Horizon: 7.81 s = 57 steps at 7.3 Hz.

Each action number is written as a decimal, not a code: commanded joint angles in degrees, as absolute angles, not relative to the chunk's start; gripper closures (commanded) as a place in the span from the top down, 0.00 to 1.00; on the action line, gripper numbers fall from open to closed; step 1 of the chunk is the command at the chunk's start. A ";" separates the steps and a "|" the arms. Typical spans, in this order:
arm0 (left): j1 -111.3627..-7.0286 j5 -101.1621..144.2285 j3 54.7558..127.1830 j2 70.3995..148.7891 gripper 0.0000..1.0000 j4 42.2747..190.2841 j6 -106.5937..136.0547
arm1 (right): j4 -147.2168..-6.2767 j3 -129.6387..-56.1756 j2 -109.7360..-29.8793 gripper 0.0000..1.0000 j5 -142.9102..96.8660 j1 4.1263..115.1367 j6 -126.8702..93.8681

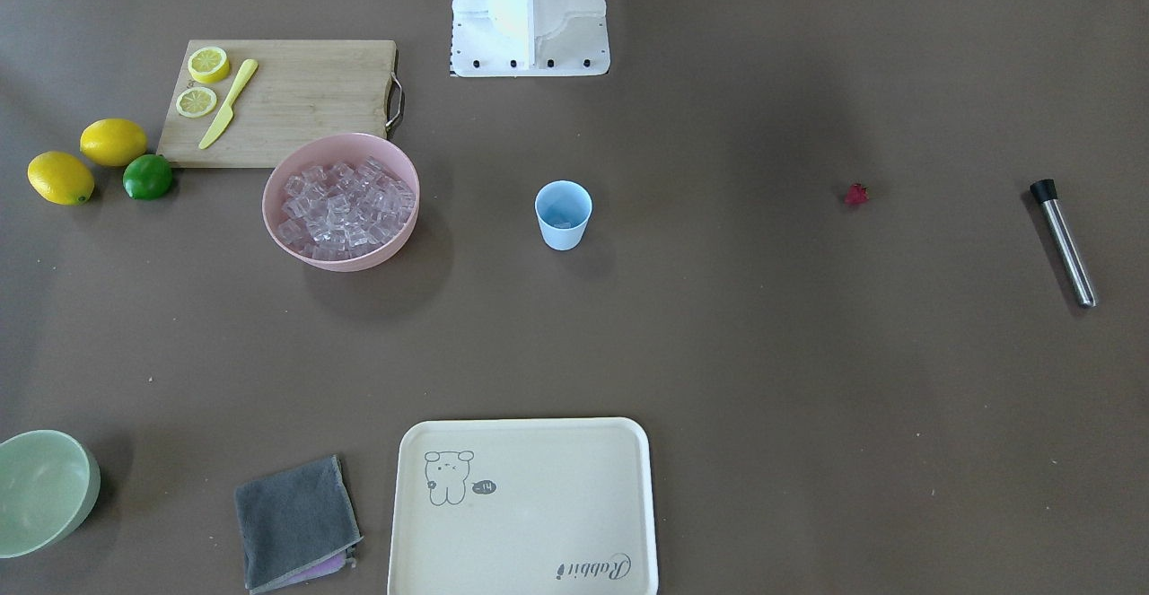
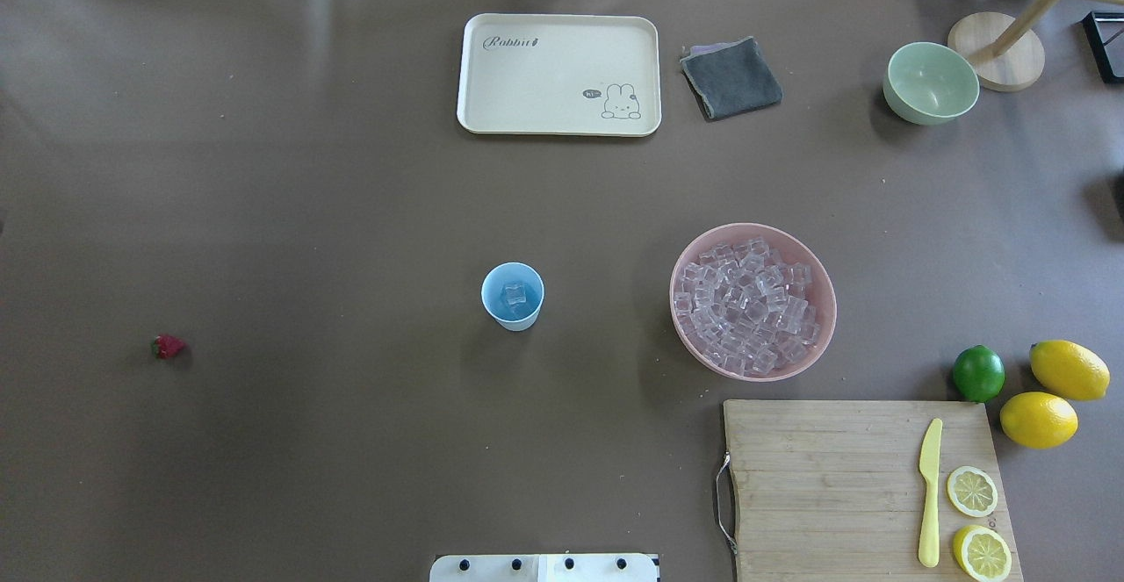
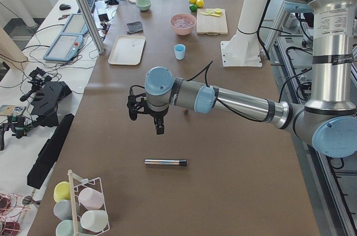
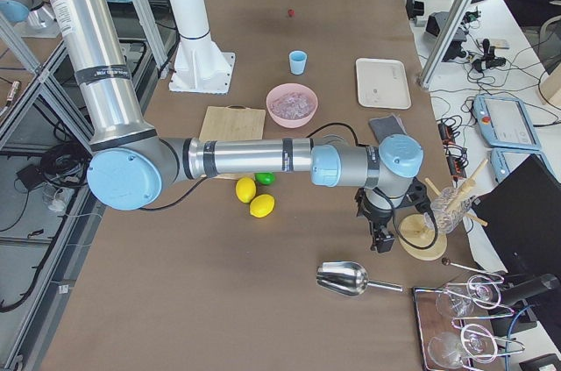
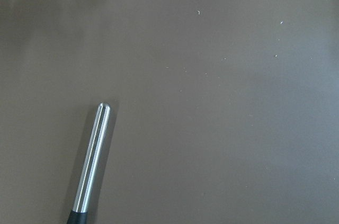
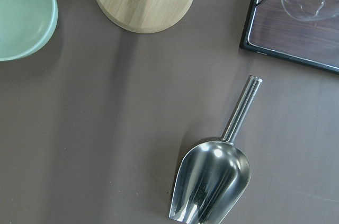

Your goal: Mash ice and strawberries in cup

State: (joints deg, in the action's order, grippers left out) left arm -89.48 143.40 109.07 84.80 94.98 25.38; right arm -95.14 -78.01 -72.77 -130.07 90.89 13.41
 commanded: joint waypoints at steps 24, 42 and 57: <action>-43.08 118.05 102.56 84.03 0.90 128.50 59.94 | -99.49 -79.80 -70.75 1.00 -131.22 94.13 13.27; -40.69 119.53 104.15 101.00 0.34 111.17 59.32 | -104.94 -82.87 -72.15 1.00 -129.38 93.52 13.45; -30.15 110.30 97.12 130.70 0.42 95.89 74.36 | -104.85 -82.53 -71.72 1.00 -129.37 92.72 13.45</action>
